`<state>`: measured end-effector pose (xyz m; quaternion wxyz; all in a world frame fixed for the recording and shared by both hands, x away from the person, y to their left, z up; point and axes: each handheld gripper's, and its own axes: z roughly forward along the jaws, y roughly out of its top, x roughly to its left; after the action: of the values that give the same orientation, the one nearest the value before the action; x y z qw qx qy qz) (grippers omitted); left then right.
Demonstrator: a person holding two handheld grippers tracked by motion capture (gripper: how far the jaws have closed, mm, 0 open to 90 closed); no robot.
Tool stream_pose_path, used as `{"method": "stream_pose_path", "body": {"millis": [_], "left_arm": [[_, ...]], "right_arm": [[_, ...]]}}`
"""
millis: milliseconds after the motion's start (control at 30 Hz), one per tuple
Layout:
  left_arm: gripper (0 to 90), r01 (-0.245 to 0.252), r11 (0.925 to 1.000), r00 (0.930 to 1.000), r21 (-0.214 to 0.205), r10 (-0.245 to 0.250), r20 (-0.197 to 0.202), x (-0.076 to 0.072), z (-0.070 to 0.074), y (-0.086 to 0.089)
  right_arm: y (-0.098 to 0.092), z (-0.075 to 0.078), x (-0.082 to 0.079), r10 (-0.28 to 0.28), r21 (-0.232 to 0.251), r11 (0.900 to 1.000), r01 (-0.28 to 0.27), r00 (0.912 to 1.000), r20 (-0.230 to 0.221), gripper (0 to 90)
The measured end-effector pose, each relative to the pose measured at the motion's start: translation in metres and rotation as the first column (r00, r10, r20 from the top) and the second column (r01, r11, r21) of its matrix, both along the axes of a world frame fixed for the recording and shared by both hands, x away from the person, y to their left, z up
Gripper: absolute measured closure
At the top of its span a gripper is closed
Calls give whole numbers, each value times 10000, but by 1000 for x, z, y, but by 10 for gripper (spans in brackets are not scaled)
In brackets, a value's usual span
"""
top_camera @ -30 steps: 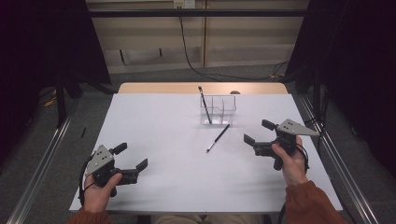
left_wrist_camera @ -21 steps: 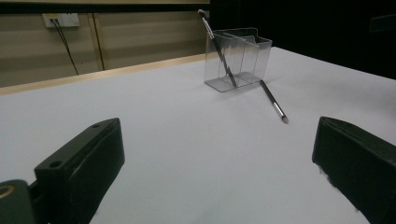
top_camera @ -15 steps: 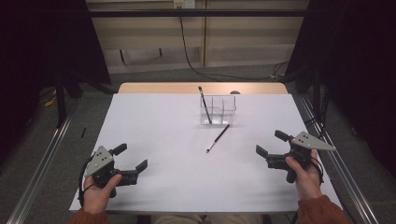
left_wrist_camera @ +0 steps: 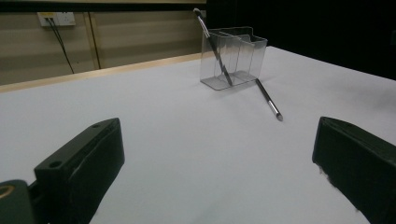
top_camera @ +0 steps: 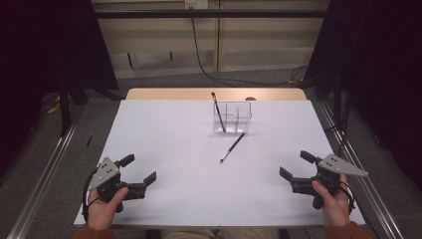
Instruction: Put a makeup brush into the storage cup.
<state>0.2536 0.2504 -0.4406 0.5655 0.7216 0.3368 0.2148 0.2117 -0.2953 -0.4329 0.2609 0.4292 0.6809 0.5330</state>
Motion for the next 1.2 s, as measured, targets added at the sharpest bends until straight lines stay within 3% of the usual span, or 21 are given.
{"method": "stream_pose_path", "body": {"millis": [367,833,1200], "left_arm": [[22,-47,10000,9999,-70,48,96,-2,3,-1],[23,-51,9999,10000,-104,51,37,0,1,2],[22,-16,10000,10000,-50,16,83,1,2,1]], "right_arm": [[-3,-7,-15,80,-18,10000,-80,10000,-53,19],[-5,-4,-13,86,226,9997,-88,9999,105,14],[0,-5,-11,328,64,9994,-328,9994,55,11]]}}
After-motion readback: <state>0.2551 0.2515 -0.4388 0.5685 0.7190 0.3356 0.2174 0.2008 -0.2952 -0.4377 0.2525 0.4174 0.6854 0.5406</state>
